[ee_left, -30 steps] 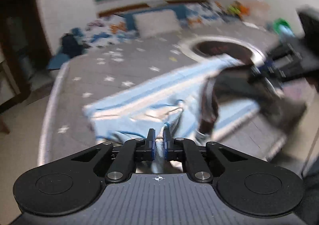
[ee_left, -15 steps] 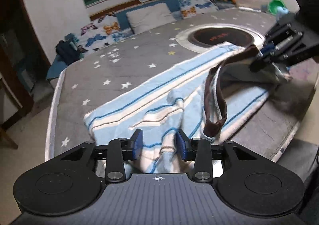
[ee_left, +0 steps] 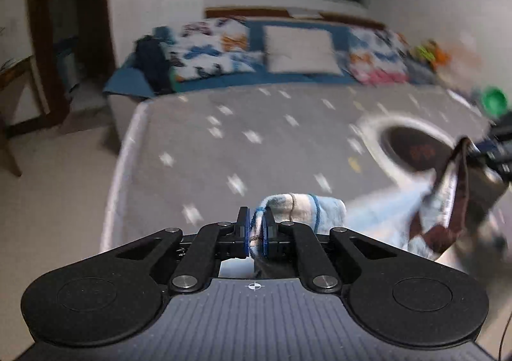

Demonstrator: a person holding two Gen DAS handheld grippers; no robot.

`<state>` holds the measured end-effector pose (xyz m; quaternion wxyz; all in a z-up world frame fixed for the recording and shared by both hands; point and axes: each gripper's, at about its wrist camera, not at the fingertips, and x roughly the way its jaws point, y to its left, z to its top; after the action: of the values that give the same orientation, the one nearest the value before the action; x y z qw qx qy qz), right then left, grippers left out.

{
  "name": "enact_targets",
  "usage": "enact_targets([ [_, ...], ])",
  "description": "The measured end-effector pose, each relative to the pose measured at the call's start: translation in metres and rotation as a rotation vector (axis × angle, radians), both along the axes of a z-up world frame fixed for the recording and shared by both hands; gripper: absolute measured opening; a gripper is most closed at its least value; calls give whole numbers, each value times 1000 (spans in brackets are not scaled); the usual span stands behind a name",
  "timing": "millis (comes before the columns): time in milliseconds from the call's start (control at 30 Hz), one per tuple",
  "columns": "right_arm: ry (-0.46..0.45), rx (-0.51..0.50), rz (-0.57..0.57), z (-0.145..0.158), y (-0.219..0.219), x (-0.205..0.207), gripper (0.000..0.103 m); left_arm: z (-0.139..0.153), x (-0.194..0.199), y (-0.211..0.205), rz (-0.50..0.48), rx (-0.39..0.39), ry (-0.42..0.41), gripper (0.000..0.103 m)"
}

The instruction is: Fold clothes

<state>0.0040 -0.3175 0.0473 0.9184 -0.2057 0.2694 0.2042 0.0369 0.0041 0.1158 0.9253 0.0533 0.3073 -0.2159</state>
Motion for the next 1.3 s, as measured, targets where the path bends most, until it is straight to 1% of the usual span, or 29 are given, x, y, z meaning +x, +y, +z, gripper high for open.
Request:
enact_targets([
  [33, -19, -31, -13, 9, 0, 12, 5, 16, 13, 0, 23, -29, -16, 7],
  [100, -39, -35, -15, 11, -2, 5, 5, 50, 38, 1, 69, -85, -53, 7],
  [200, -69, -40, -16, 13, -4, -6, 5, 112, 55, -2, 105, -167, -161, 7],
  [267, -89, -43, -17, 15, -5, -14, 5, 144, 51, -4, 115, -193, -252, 7],
  [300, -99, -45, -18, 16, -6, -17, 5, 166, 44, -5, 120, -218, -318, 7],
  [333, -109, -46, -18, 16, -7, -21, 5, 179, 36, -5, 122, -238, -358, 7],
  [400, -129, -50, -19, 18, -8, -28, 5, 198, 19, -4, 121, -269, -425, 7],
  [433, -138, -51, -19, 19, -9, -32, 5, 201, 10, -4, 115, -277, -448, 7],
  [467, -148, -53, -20, 19, -10, -36, 5, 200, 2, -5, 109, -276, -454, 7],
  [533, -168, -56, -21, 21, -11, -43, 5, 187, -18, -6, 97, -250, -438, 7],
  [600, -188, -59, -22, 23, -13, -51, 5, 160, -33, -8, 90, -203, -399, 7],
  [733, -228, -66, -24, 26, -15, -66, 5, 89, -63, -7, 87, -108, -282, 7],
  [833, -258, -71, -25, 28, -18, -77, 5, 27, -90, 0, 87, -35, -160, 7],
  [900, -142, -79, 18, -28, -6, -104, 5, -22, -112, 9, 103, 16, -55, 7],
  [933, -94, -78, 36, -49, 0, -111, 5, -38, -119, 14, 110, 30, -16, 7],
  [1000, -16, -75, 67, -78, 11, -122, 5, -64, -130, 28, 144, 52, 40, 7],
  [1067, 43, -66, 88, -97, 16, -129, 6, -77, -130, 44, 172, 57, 63, 7],
  [1133, 57, -45, 79, -98, 11, -136, 9, -87, -135, 60, 224, 50, 80, 7],
  [1200, 71, -24, 69, -100, 7, -142, 18, -87, -138, 70, 258, 42, 83, 7],
  [1300, 91, 8, 54, -101, 0, -152, 36, -79, -139, 78, 263, 32, 72, 7],
])
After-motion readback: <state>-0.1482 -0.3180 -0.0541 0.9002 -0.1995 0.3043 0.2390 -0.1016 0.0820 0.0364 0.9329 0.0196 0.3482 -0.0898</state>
